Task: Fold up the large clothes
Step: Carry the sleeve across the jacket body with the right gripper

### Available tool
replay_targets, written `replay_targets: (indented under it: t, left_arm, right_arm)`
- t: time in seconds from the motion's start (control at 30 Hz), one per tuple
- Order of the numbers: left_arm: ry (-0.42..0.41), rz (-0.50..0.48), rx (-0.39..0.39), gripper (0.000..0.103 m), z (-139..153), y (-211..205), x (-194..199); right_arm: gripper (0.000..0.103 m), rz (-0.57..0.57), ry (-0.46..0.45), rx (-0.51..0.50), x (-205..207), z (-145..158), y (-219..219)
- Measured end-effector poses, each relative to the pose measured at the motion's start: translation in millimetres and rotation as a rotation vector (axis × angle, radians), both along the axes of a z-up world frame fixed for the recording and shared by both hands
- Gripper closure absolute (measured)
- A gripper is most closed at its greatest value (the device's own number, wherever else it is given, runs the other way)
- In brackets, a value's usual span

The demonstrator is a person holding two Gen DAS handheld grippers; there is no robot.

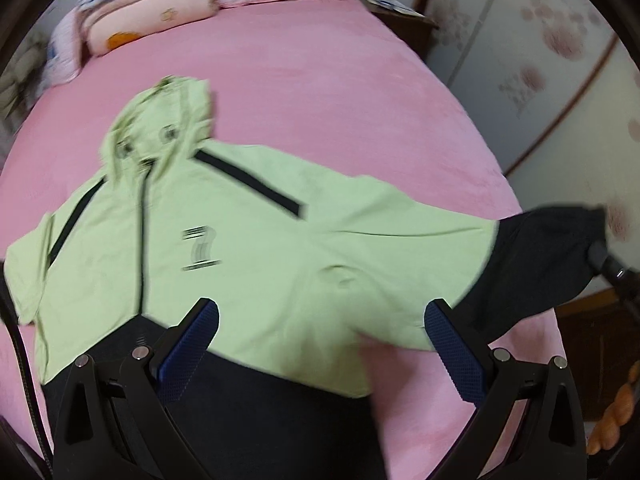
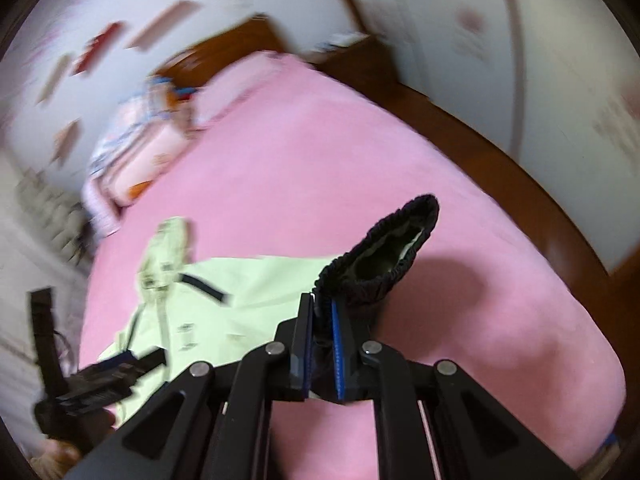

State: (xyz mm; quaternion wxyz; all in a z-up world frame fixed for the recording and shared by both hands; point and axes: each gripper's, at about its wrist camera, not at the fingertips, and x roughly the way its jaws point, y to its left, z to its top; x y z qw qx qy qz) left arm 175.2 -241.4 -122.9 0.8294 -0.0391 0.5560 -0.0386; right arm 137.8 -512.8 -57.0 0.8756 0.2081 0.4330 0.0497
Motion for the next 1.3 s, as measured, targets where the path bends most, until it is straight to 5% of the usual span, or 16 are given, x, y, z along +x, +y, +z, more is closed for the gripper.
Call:
replay_targets:
  t: [0.13, 0.27, 0.43, 0.57, 0.67, 0.77, 0.97, 1.3]
  left_arm:
    - [-0.005, 0.067, -0.005, 0.001, 0, 69, -8]
    - [-0.02, 0.137, 0.024, 0.001, -8, 141, -14]
    - [0.001, 0.222, 0.023, 0.001, -40, 218, -15]
    - [0.053, 0.25, 0.002, 0.001, -77, 251, -12]
    - [0.091, 0.244, -0.031, 0.001, -100, 257, -7]
    - [0.111, 0.201, -0.1, 0.001, -113, 249, -2]
    - [0.117, 0.097, -0.236, 0.001, -127, 221, 16]
    - [0.169, 0.068, -0.29, 0.01, -170, 201, 54]
  right_arm:
    - [0.095, 0.138, -0.057, -0.005, 17, 20, 86]
    - [0.095, 0.284, -0.075, -0.005, 32, 6, 180]
    - [0.094, 0.401, -0.014, -0.039, 46, -55, 281]
    - [0.08, 0.463, 0.138, -0.131, 57, -132, 329]
    - [0.061, 0.457, 0.217, -0.096, 54, -161, 332]
    - [0.054, 0.433, 0.215, -0.099, 42, -156, 322]
    - [0.052, 0.415, 0.219, -0.1, 40, -144, 300]
    - [0.052, 0.339, 0.241, -0.065, 32, -155, 259]
